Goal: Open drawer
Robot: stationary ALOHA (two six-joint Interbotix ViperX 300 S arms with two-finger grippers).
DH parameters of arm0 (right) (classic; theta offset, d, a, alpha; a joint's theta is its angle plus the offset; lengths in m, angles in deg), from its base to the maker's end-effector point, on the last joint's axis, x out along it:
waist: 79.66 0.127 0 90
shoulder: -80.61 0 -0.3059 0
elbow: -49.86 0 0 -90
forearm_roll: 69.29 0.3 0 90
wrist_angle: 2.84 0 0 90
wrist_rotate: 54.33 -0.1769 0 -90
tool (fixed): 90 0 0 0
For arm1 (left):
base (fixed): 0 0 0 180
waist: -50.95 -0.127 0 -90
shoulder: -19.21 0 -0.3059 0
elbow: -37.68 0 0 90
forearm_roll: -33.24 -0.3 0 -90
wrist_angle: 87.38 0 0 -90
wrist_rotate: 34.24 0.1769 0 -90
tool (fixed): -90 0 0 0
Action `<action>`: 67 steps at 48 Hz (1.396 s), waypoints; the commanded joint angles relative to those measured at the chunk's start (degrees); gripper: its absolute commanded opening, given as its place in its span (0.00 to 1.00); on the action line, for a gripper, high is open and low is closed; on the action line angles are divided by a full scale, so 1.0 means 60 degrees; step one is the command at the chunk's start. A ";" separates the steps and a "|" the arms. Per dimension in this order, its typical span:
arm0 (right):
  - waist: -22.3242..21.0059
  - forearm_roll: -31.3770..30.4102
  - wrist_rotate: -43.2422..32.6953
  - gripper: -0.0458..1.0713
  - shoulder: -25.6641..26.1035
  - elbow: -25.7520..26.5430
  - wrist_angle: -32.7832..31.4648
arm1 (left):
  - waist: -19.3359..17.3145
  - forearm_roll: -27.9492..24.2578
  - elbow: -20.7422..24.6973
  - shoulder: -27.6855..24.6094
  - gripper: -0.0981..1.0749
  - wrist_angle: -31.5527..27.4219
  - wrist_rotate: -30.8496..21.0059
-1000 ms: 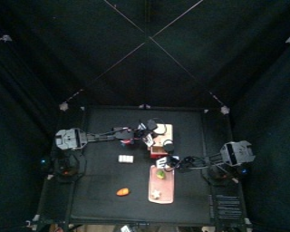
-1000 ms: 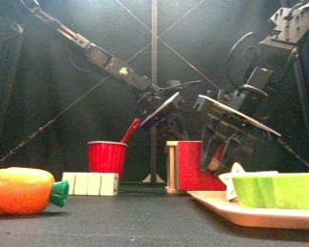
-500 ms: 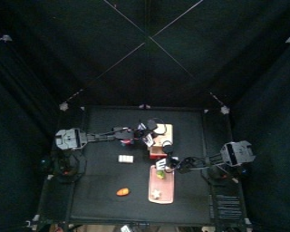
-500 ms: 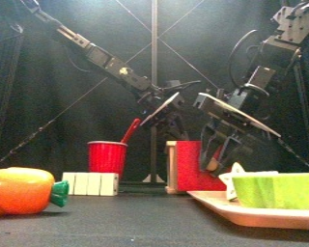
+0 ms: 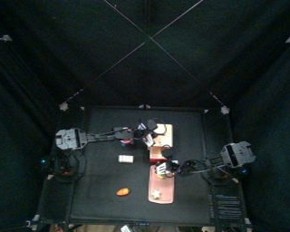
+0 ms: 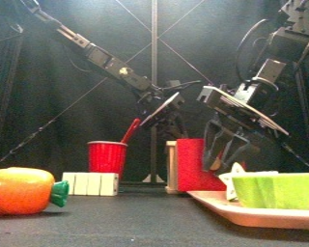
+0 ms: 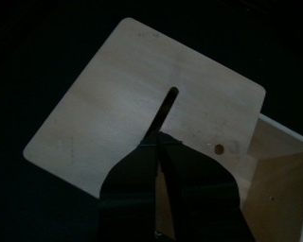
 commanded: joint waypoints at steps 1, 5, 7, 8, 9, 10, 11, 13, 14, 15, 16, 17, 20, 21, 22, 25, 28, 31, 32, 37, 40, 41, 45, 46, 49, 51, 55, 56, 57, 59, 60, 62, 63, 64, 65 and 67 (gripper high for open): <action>0.0234 0.0000 0.0044 0.63 0.0059 0.0190 -0.0308 | -0.0029 0.0000 -0.0073 -0.0103 0.45 -0.0205 0.0000; 0.0278 0.0044 0.0044 0.63 0.0000 0.0220 -0.0410 | -0.0029 0.0000 -0.0073 -0.0103 0.45 -0.0205 0.0000; 0.0293 0.0059 0.0044 0.63 -0.0029 0.0190 -0.0439 | -0.0029 0.0000 -0.0059 -0.0103 0.45 -0.0205 0.0000; 0.0293 0.0073 0.0044 0.63 -0.0044 0.0220 -0.0469 | -0.0029 0.0000 -0.0073 -0.0088 0.45 -0.0205 0.0000; 0.0308 0.0073 0.0044 0.63 -0.0044 0.0190 -0.0469 | -0.0029 0.0000 -0.0073 -0.0103 0.45 -0.0205 0.0000; 0.0308 0.0073 0.0044 0.63 -0.0044 0.0190 -0.0483 | -0.0029 0.0000 -0.0073 -0.0088 0.45 -0.0205 0.0000; 0.0322 0.0073 0.0044 0.63 -0.0044 0.0190 -0.0483 | -0.0029 0.0000 -0.0073 -0.0103 0.45 -0.0205 0.0000; 0.0322 0.0044 0.0044 0.63 -0.0044 0.0190 -0.0483 | -0.0029 0.0000 -0.0073 -0.0103 0.45 -0.0190 0.0000; 0.0322 0.0029 0.0044 0.63 -0.0044 0.0176 -0.0483 | -0.0029 0.0000 -0.0073 -0.0103 0.45 -0.0205 0.0000; 0.0322 0.0015 0.0044 0.63 -0.0029 0.0146 -0.0483 | -0.0029 0.0000 -0.0073 -0.0103 0.45 -0.0205 0.0000; 0.0308 0.0000 0.0044 0.63 -0.0029 0.0132 -0.0483 | -0.0029 0.0000 -0.0073 -0.0088 0.45 -0.0205 0.0000; 0.0322 0.0015 0.0044 0.63 0.0000 0.0117 -0.0454 | -0.0029 0.0000 -0.0073 -0.0103 0.45 -0.0205 0.0000; 0.0308 0.0000 0.0044 0.63 0.0059 0.0073 -0.0439 | -0.0029 0.0000 -0.0073 -0.0088 0.45 -0.0205 0.0000; 0.0308 0.0000 0.0044 0.63 0.0088 0.0059 -0.0439 | -0.0029 0.0000 -0.0088 -0.0088 0.45 -0.0205 0.0000; 0.0308 0.0000 0.0044 0.63 0.0132 0.0044 -0.0425 | -0.0029 0.0000 -0.0088 -0.0088 0.45 -0.0205 0.0000; 0.0308 -0.0044 0.0044 0.63 0.0264 0.0000 -0.0381 | -0.0029 0.0000 -0.0073 -0.0088 0.45 -0.0234 0.0000; 0.0308 -0.0059 0.0044 0.63 0.0396 -0.0044 -0.0308 | -0.0029 0.0000 -0.0073 -0.0088 0.45 -0.0264 0.0000; 0.0308 -0.0073 0.0059 0.63 0.0557 -0.0059 -0.0278 | -0.0029 0.0000 -0.0073 -0.0088 0.45 -0.0278 0.0000; 0.0322 -0.0103 0.0059 0.63 0.0586 -0.0059 -0.0278 | -0.0029 0.0000 -0.0073 -0.0088 0.45 -0.0278 0.0000; 0.0322 -0.0322 0.0059 0.63 0.0820 -0.0132 -0.0278 | -0.0044 0.0000 -0.0073 -0.0029 0.45 -0.0234 -0.0029; 0.0322 -0.0425 0.0059 0.63 0.0952 -0.0146 -0.0278 | -0.0044 -0.0015 -0.0059 0.0029 0.45 -0.0205 -0.0029; 0.0308 -0.0454 0.0059 0.63 0.0981 -0.0161 -0.0278 | -0.0044 -0.0015 -0.0073 0.0059 0.45 -0.0190 -0.0015; 0.0322 -0.0571 0.0059 0.63 0.1143 -0.0205 -0.0278 | -0.0044 -0.0044 -0.0073 0.0176 0.45 -0.0117 0.0000; 0.0322 -0.0601 0.0059 0.63 0.1201 -0.0249 -0.0278 | -0.0044 -0.0044 -0.0073 0.0205 0.45 -0.0103 0.0000; 0.0322 -0.0659 0.0059 0.63 0.1289 -0.0308 -0.0278 | -0.0044 -0.0088 -0.0088 0.0308 0.45 0.0029 0.0015; 0.0322 -0.0674 0.0059 0.63 0.1348 -0.0352 -0.0278 | -0.0044 -0.0088 -0.0103 0.0366 0.45 0.0103 0.0015; 0.0322 -0.0718 0.0044 0.63 0.1421 -0.0396 -0.0278 | -0.0029 -0.0088 -0.0117 0.0483 0.45 0.0264 0.0029; 0.0337 -0.0747 0.0044 0.63 0.1450 -0.0410 -0.0278 | -0.0029 -0.0088 -0.0117 0.0513 0.45 0.0308 0.0029; 0.0337 -0.0776 0.0059 0.63 0.1465 -0.0410 -0.0278 | -0.0029 -0.0088 -0.0117 0.0557 0.45 0.0366 0.0029; 0.0337 -0.0820 0.0059 0.63 0.1465 -0.0425 -0.0278 | -0.0029 -0.0103 -0.0132 0.0615 0.45 0.0454 0.0044; 0.0337 -0.0835 0.0059 0.63 0.1479 -0.0425 -0.0278 | -0.0029 -0.0103 -0.0146 0.0659 0.45 0.0498 0.0044; 0.0337 -0.0908 0.0059 0.63 0.1494 -0.0425 -0.0278 | -0.0029 -0.0103 -0.0161 0.0703 0.45 0.0586 0.0029; 0.0337 -0.0923 0.0059 0.63 0.1509 -0.0425 -0.0278 | -0.0029 -0.0103 -0.0176 0.0747 0.45 0.0645 0.0044; 0.0352 -0.0967 0.0059 0.63 0.1509 -0.0425 -0.0278 | -0.0015 -0.0103 -0.0190 0.0776 0.45 0.0718 0.0044; 0.0366 -0.0996 0.0059 0.63 0.1523 -0.0425 -0.0278 | -0.0029 -0.0103 -0.0205 0.0820 0.45 0.0791 0.0044; 0.0396 -0.1055 0.0059 0.63 0.1553 -0.0425 -0.0278 | -0.0029 -0.0103 -0.0220 0.0908 0.45 0.0967 0.0044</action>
